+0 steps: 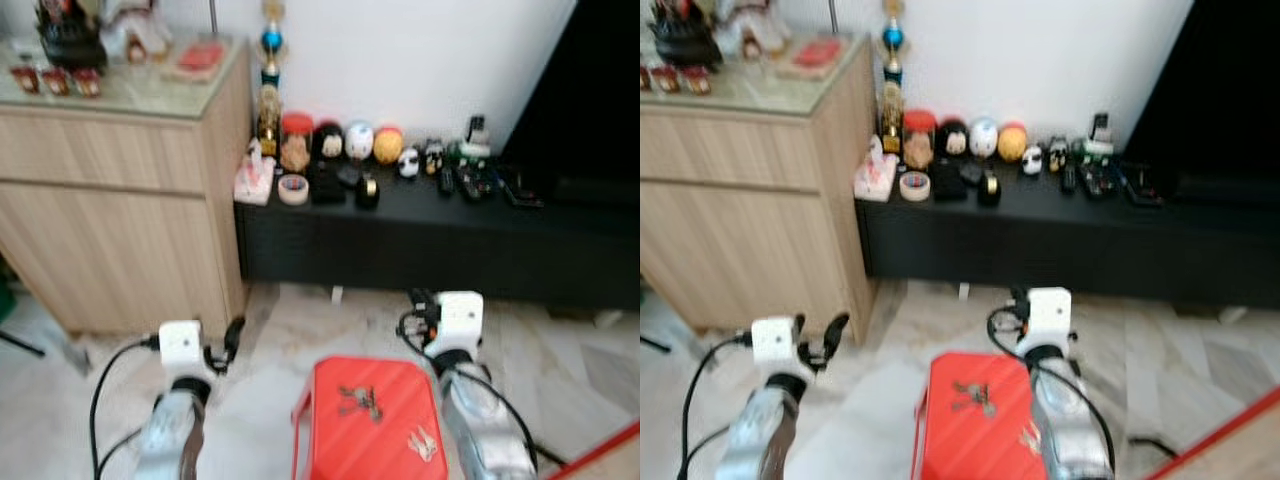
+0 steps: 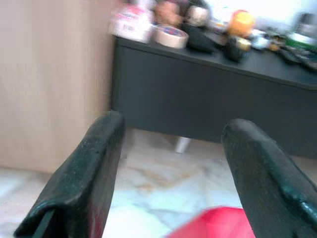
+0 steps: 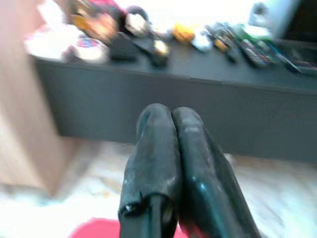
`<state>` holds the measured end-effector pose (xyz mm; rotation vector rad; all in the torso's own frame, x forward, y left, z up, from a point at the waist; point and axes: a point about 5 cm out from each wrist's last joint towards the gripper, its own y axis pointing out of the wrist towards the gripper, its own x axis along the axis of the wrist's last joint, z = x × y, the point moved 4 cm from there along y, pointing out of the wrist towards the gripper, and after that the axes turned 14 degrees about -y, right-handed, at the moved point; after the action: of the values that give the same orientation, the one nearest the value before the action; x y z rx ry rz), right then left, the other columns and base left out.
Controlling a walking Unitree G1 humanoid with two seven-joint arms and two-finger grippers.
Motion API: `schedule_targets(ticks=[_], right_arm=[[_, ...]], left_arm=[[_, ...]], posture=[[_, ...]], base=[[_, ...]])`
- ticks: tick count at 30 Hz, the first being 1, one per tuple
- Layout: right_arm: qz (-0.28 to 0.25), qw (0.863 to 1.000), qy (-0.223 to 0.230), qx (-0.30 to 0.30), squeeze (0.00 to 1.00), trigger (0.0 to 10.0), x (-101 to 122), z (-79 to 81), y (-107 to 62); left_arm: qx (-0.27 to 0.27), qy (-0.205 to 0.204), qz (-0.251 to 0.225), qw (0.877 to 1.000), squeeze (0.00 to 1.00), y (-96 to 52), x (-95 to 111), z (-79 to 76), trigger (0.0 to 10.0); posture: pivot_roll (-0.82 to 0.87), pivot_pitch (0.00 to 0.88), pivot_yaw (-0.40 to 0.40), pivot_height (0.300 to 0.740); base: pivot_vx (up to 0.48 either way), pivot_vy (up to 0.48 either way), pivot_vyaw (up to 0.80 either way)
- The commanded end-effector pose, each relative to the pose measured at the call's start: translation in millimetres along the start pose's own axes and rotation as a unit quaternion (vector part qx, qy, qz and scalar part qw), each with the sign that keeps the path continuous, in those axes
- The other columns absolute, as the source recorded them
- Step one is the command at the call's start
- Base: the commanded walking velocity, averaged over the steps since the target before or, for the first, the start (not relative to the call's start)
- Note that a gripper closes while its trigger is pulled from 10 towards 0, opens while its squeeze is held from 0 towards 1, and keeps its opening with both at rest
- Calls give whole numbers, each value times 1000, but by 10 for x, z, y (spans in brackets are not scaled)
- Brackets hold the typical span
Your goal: Hang keys on a hook
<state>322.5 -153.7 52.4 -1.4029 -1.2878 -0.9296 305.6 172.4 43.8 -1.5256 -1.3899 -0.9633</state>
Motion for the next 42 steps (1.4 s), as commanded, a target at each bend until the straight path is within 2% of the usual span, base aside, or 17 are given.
schedule_targets(ticks=[1, 4, 6, 8, 12, 14, 18, 19, 23, 27, 31, 42], right_arm=[[20, 1000, -7, 2, 0, 10000, -78, 13, -9], [35, 999, -6, -1, 0, 10000, -143, 14, -18], [78, 997, 10, -11, 0, 10000, -322, -2, -55], [90, 996, 14, -16, 0, 10000, -372, -10, -66], [196, 977, 57, -55, 0, 10000, -805, -86, -222], [198, 977, 58, -60, 0, 10000, -834, -100, -247], [141, 989, 29, -42, 0, 10000, -713, -88, -255], [99, 995, 16, -22, 0, 10000, -588, -36, -243], [29, 999, -19, 2, 0, 10000, -352, 37, -251], [9, 1000, -15, 1, 0, 10000, -297, 36, -271], [-33, 999, -25, 11, 0, 10000, -173, 48, -308], [-49, 999, -15, -6, 0, 10000, -87, 6, -272]], left_arm=[[1, 9, 2, 1000, 0, 0, 14, 22, 10000], [1, 9, 3, 1000, 0, -4, 9, 23, 10000], [0, 9, 5, 1000, 0, -10, -2, 24, 10000], [0, 9, 5, 1000, 0, -12, -4, 24, 10000], [0, 10, 9, 1000, 0, -22, -10, 34, 10000], [0, 11, 11, 1000, 0, -27, -17, 38, 10000], [4, 12, 20, 1000, 0, -57, -62, 89, 10000], [12, 17, 30, 999, 0, -83, -110, 144, 10000], [10, 18, 30, 999, 0, -98, -102, 149, 10000], [9, 18, 29, 999, 0, -88, -91, 142, 10000], [3, 18, 24, 1000, 0, -72, -77, 99, 10000], [-6, 9, 19, 1000, 0, -68, -76, 44, 10000]], posture=[[8, 2, -111, 740], [7, 4, -111, 740], [7, 4, -111, 740], [7, 4, -111, 740], [9, 15, -111, 740], [12, 22, -109, 740], [9, 28, -105, 740], [3, 31, -104, 740], [6, 35, -104, 740], [6, 35, -104, 740], [-2, 27, -103, 740], [3, 19, -104, 740]], base=[[0, 0, 0], [0, 0, 0], [0, 0, 0], [0, 0, 0], [0, 0, 0], [0, 0, 0], [0, 0, 0], [0, 0, 0], [0, 0, 0], [0, 0, 0], [0, 0, 0], [0, 0, 0]])
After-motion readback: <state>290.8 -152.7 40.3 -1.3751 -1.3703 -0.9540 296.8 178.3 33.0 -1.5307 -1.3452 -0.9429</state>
